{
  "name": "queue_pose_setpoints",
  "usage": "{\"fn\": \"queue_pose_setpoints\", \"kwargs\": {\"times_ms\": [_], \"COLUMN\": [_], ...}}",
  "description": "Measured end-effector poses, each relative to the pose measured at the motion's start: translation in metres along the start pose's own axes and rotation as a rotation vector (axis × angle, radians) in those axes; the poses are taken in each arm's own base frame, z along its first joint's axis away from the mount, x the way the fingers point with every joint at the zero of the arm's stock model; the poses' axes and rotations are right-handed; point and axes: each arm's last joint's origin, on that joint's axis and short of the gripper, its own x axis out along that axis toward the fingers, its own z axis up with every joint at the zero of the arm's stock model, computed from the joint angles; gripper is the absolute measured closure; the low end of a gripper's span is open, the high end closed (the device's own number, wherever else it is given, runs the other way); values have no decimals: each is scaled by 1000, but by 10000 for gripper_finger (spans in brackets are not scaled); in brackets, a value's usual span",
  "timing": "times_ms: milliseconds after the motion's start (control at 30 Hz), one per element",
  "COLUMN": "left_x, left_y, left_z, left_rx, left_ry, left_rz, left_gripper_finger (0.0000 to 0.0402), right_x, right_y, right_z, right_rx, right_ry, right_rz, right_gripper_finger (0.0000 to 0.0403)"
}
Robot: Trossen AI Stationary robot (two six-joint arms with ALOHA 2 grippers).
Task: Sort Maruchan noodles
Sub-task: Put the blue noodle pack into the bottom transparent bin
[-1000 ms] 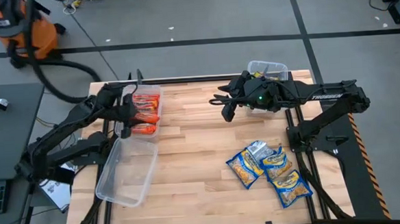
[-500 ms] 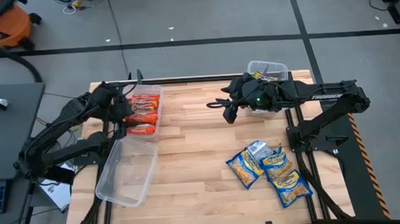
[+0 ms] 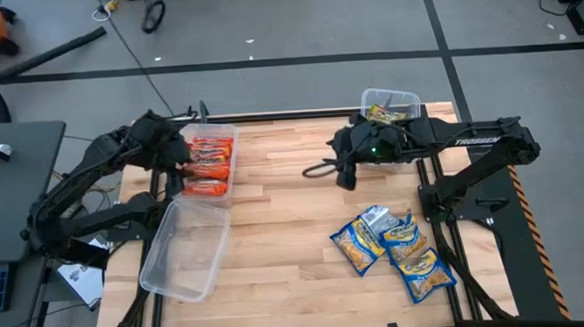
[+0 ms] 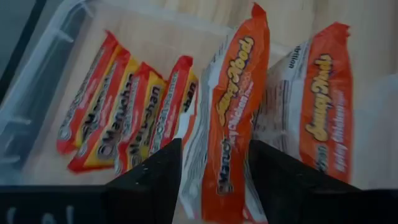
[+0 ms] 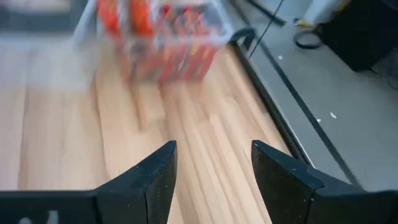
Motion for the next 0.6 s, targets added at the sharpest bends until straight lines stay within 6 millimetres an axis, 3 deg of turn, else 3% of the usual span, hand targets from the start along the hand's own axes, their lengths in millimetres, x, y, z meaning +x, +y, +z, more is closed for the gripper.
{"fn": "queue_pose_setpoints", "kwargs": {"times_ms": [333, 600], "left_x": [-37, -85], "left_y": [3, -2], "left_z": [18, 48], "left_rx": [-213, -464], "left_ry": [162, -170], "left_rz": [38, 58], "left_gripper_finger": [182, 163], "right_x": [-3, 16], "right_y": [22, 53], "right_z": [-23, -77], "right_rx": [-329, -500], "right_ry": [148, 313], "right_rz": [174, 339], "right_gripper_finger": [190, 166]}}
